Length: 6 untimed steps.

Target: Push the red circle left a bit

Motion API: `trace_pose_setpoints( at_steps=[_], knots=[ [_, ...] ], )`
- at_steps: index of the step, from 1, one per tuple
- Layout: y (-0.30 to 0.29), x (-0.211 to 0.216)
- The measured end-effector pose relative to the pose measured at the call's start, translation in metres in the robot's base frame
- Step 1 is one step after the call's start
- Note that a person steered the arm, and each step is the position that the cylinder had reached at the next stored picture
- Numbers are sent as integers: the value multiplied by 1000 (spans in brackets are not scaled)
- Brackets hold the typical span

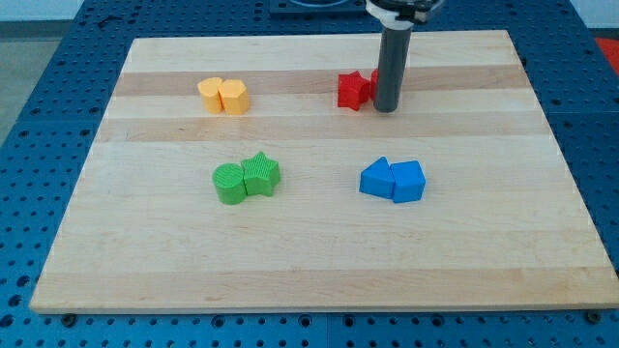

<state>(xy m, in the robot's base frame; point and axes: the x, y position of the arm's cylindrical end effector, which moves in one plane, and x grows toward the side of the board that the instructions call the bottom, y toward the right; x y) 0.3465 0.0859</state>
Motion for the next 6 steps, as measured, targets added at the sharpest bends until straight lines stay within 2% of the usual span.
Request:
trace_pose_setpoints(
  at_steps=[1, 2, 3, 4, 6],
  knots=[
    [0, 1],
    [51, 5],
    [73, -13],
    [56, -41],
    [36, -43]
  ],
)
